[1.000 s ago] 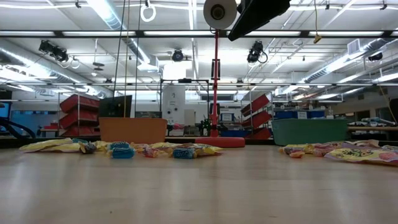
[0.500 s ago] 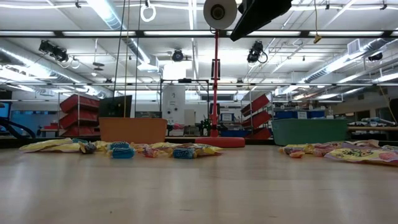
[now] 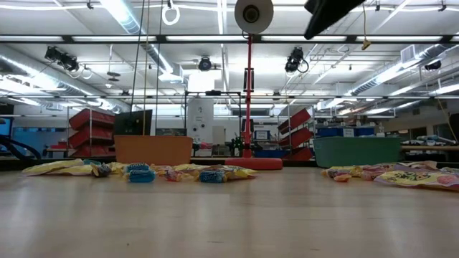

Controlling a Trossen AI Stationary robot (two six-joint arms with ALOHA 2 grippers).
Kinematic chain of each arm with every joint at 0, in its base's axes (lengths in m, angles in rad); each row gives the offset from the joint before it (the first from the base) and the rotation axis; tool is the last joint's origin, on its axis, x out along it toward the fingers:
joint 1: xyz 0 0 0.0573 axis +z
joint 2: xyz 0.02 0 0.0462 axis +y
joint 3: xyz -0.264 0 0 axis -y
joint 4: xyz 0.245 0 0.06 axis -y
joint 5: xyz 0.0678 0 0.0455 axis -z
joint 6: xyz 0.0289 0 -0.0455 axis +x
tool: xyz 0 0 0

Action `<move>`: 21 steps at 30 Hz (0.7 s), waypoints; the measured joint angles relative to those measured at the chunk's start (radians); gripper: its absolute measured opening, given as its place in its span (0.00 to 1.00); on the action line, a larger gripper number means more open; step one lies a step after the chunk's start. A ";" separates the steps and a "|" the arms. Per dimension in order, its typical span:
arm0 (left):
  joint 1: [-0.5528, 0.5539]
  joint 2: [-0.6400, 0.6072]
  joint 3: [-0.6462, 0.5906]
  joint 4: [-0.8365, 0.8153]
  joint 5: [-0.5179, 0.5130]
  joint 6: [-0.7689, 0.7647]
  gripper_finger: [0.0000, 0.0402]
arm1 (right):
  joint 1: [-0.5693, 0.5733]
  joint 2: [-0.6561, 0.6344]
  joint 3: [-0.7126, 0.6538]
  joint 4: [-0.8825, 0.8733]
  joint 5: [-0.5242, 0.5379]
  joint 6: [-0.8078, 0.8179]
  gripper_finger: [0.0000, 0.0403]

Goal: Sort candy
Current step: Put the white candy into the blue bin

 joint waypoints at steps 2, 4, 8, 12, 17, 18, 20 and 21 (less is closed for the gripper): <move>0.011 -0.004 0.014 -0.007 -0.100 0.067 0.15 | 0.007 -0.006 0.000 -0.049 0.000 0.041 0.17; 0.036 -0.016 0.018 -0.006 -0.165 0.142 0.15 | 0.015 -0.006 0.000 -0.096 0.001 0.082 0.17; 0.101 -0.028 0.018 -0.007 -0.224 0.263 0.15 | 0.040 -0.006 0.000 -0.186 0.002 0.160 0.17; 0.164 -0.030 0.018 -0.007 -0.311 0.390 0.15 | 0.073 -0.006 0.000 -0.253 0.003 0.217 0.17; 0.249 -0.031 0.018 -0.007 -0.406 0.547 0.15 | 0.113 -0.006 0.000 -0.289 0.003 0.245 0.17; 0.266 -0.032 0.018 -0.007 -0.415 0.577 0.15 | 0.120 -0.006 0.000 -0.289 0.004 0.244 0.17; 0.304 -0.033 0.018 0.002 -0.419 0.631 0.15 | 0.135 -0.006 0.000 -0.290 0.018 0.245 0.17; 0.322 -0.033 0.018 0.009 -0.419 0.651 0.15 | 0.142 -0.006 0.000 -0.290 0.027 0.245 0.17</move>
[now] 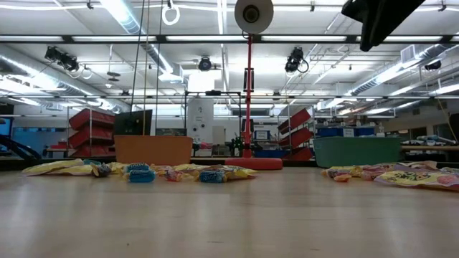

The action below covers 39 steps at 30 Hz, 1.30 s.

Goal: Sort candy
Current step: Put the white candy into the blue bin

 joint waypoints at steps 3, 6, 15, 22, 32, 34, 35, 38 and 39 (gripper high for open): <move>0.057 0.000 0.000 0.042 0.009 0.090 0.15 | 0.018 0.000 0.000 -0.003 0.033 0.000 0.17; 0.108 0.000 0.000 0.113 0.036 0.200 0.15 | 0.030 0.000 0.000 -0.007 0.082 -0.001 0.17; 0.265 0.000 0.000 0.391 0.293 0.548 0.14 | 0.031 0.000 0.000 -0.147 0.229 0.139 0.17; 0.374 -0.002 -0.047 0.553 0.528 0.735 0.14 | 0.028 0.000 0.000 -0.240 0.231 0.296 0.17; 0.465 -0.002 -0.237 0.621 0.757 0.749 0.12 | 0.040 -0.016 0.000 -0.245 0.256 0.304 0.17; 0.471 -0.004 -0.277 0.644 0.789 0.748 0.11 | 0.039 -0.036 0.000 -0.247 0.276 0.295 0.17; 0.473 -0.007 -0.295 0.658 0.795 0.748 0.10 | 0.039 -0.048 0.000 -0.247 0.282 0.290 0.17; 0.478 -0.042 -0.352 0.686 0.797 0.736 0.08 | 0.039 -0.093 0.000 -0.239 0.285 0.288 0.17; 0.480 -0.061 -0.370 0.689 0.795 0.722 0.07 | 0.039 -0.110 0.000 -0.236 0.289 0.288 0.17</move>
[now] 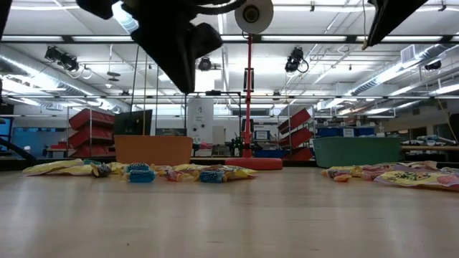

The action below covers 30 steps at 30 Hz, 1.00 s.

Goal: Sort candy
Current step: Put the white candy into the blue bin

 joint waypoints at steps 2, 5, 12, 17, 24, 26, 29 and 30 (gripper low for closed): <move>0.000 -0.041 -0.040 0.005 -0.006 -0.035 0.07 | 0.000 -0.030 0.000 0.005 0.011 0.010 0.17; -0.002 -0.126 -0.098 0.010 -0.032 -0.101 0.06 | 0.000 -0.069 -0.009 0.022 0.015 0.030 0.17; -0.048 -0.319 -0.228 0.134 -0.128 -0.216 0.06 | -0.003 -0.157 -0.198 0.203 -0.039 0.099 0.17; -0.077 -0.367 -0.285 0.201 -0.213 -0.239 0.06 | -0.003 -0.169 -0.375 0.338 -0.076 0.209 0.17; -0.089 -0.362 -0.342 0.293 -0.249 -0.241 0.06 | -0.003 -0.158 -0.549 0.505 -0.121 0.290 0.19; -0.090 -0.362 -0.363 0.309 -0.249 -0.245 0.06 | -0.003 -0.157 -0.586 0.564 -0.146 0.308 0.21; -0.090 -0.362 -0.405 0.348 -0.252 -0.267 0.06 | -0.007 -0.157 -0.626 0.613 -0.173 0.361 0.25; -0.090 -0.362 -0.421 0.365 -0.252 -0.268 0.06 | -0.007 -0.157 -0.635 0.614 -0.174 0.385 0.27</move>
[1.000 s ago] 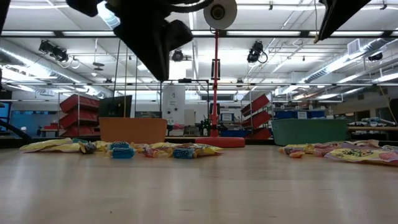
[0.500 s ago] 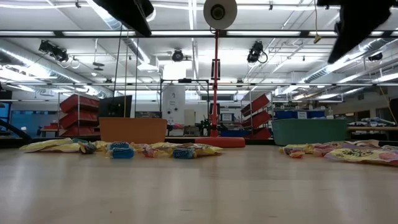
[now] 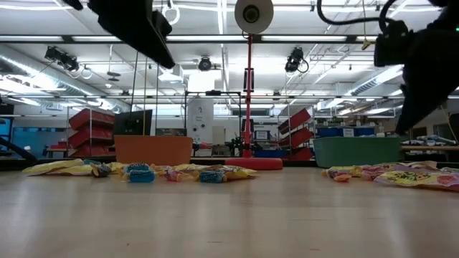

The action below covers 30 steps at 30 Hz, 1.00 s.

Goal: Sort candy
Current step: Put the white candy into the blue bin

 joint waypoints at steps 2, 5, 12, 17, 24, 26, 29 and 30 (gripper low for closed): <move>0.000 0.001 -0.029 0.051 0.000 -0.001 0.06 | 0.000 0.000 -0.019 -0.003 0.000 0.048 0.30; 0.000 0.001 -0.069 0.115 0.000 -0.002 0.06 | 0.000 0.000 -0.043 -0.002 -0.001 0.103 0.34; 0.000 0.001 -0.097 0.184 -0.001 -0.002 0.06 | 0.000 0.007 -0.118 0.127 -0.001 0.156 0.37; 0.000 0.001 -0.097 0.229 -0.001 0.002 0.06 | 0.000 0.048 -0.130 0.162 -0.009 0.166 0.37; 0.000 0.001 -0.097 0.234 -0.002 0.003 0.06 | -0.001 0.147 -0.129 0.179 -0.030 0.185 0.37; 0.000 0.001 -0.097 0.246 -0.002 0.004 0.06 | -0.001 0.172 -0.126 0.185 -0.029 0.187 0.37; 0.000 0.001 -0.097 0.250 -0.002 0.005 0.06 | -0.001 0.187 -0.125 0.187 -0.025 0.193 0.37; 0.000 0.001 -0.097 0.249 -0.002 0.005 0.06 | -0.001 0.186 -0.125 0.187 -0.026 0.193 0.37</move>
